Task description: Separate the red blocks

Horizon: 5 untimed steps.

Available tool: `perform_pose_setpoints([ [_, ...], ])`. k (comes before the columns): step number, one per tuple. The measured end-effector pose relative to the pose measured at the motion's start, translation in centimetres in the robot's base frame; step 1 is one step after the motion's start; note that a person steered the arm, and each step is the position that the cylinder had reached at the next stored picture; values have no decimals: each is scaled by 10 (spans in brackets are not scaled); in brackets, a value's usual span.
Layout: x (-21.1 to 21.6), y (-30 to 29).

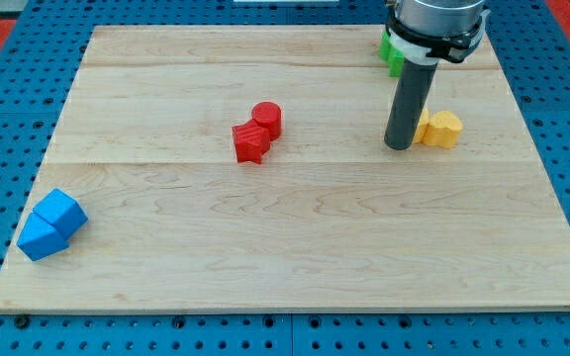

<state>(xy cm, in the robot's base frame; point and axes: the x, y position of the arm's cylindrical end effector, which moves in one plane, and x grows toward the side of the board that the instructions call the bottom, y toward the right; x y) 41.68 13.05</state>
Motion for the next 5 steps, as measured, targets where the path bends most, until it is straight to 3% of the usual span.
perform_pose_setpoints([
  [2,2,0],
  [5,-21,-142],
])
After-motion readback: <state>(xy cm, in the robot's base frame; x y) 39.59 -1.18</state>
